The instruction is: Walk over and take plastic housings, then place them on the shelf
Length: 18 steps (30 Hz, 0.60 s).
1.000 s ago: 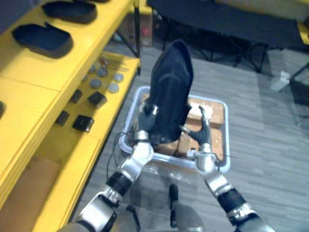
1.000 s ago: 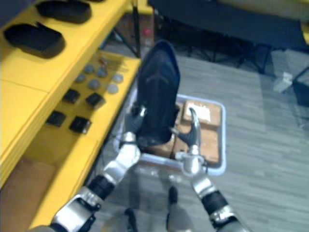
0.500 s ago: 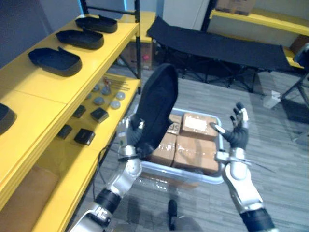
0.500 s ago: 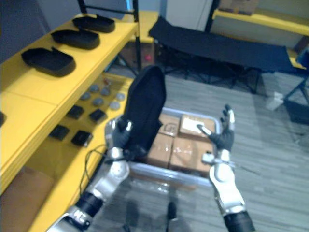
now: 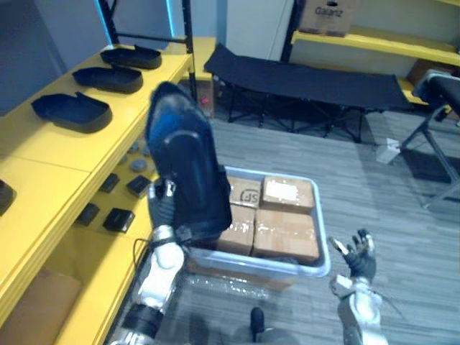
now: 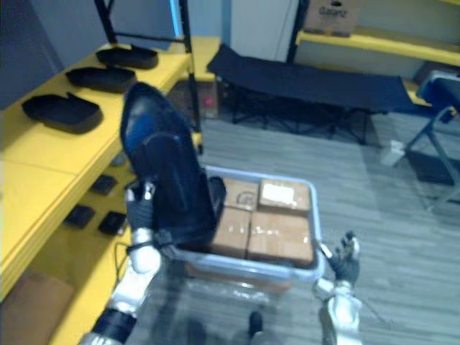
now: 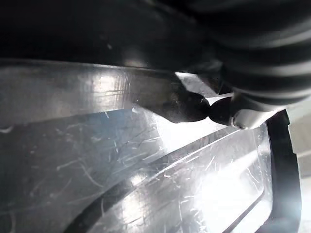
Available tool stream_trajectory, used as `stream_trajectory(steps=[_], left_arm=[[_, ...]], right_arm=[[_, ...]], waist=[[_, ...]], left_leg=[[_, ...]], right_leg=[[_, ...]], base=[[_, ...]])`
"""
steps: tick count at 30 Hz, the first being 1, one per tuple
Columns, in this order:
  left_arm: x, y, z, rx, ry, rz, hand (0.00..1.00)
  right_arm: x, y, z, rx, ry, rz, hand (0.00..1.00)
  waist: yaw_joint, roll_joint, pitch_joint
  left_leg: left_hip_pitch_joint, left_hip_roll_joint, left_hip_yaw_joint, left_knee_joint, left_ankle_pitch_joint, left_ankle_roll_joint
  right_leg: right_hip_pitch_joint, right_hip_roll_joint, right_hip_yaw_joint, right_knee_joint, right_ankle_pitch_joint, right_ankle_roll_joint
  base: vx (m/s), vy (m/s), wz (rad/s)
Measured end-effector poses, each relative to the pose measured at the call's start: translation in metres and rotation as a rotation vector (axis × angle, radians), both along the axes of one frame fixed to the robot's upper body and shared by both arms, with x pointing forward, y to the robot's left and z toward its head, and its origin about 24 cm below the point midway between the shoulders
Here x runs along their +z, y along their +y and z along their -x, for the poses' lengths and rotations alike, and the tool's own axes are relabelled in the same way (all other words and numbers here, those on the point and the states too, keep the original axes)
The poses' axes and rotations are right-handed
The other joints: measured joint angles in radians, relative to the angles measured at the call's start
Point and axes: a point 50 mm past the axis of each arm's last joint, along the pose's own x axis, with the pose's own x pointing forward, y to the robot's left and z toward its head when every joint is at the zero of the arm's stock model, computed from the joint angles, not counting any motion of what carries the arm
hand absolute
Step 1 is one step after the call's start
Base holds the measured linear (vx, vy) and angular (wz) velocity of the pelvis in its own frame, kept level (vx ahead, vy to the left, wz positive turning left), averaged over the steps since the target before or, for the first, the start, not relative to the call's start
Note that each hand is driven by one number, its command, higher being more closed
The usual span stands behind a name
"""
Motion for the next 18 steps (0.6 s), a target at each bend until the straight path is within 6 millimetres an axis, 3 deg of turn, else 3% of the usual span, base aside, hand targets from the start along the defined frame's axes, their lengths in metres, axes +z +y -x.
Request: stream_trajectory(steps=[3,6,10,13,18], left_arm=[[0.008,0.002,0.008,-0.062,-0.034,0.049,1.00],[0.013,0.004,0.015,-0.088,-0.054,0.072,1.00],[0.010,0.033,0.032,0.059,-0.051,0.091,1.00],[0.014,0.072,0.060,0.287,-0.067,0.081,1.00],[0.009,0.112,0.106,0.602,-0.049,0.094,1.00]], right_arm=[[-0.005,0.001,0.005,-0.013,0.018,-0.012,0.00],[-0.004,0.003,0.004,-0.002,0.005,0.002,0.00],[0.000,0.004,0.001,0.022,-0.015,0.033,0.00],[0.006,0.012,-0.010,0.075,-0.054,0.028,0.00],[0.020,0.045,-0.041,0.228,-0.130,0.013,0.00]], waist=[[0.016,0.012,-0.008],[0.035,0.009,-0.015],[0.041,0.008,-0.025],[0.068,0.010,-0.025],[0.167,0.017,-0.032]], left_leg=[[0.000,-0.003,-0.020,-0.008,0.009,-0.001],[0.013,-0.006,-0.030,-0.019,0.016,-0.001],[0.013,-0.010,-0.057,-0.023,0.020,0.000],[-0.008,-0.016,-0.114,-0.028,0.033,0.001],[-0.038,-0.031,-0.248,-0.036,0.055,0.001]], right_leg=[[0.007,-0.004,-0.020,0.000,-0.005,0.003],[0.021,-0.006,-0.029,0.000,-0.010,0.005],[0.038,-0.012,-0.065,-0.002,-0.023,0.005],[0.048,-0.022,-0.130,-0.007,-0.034,0.008],[0.096,-0.035,-0.275,0.000,-0.049,0.011]], base=[[-0.01,-0.020,0.19],[-0.01,-0.005,0.11],[0.00,-0.004,0.20],[0.02,-0.018,0.53],[0.06,-0.020,0.80]])
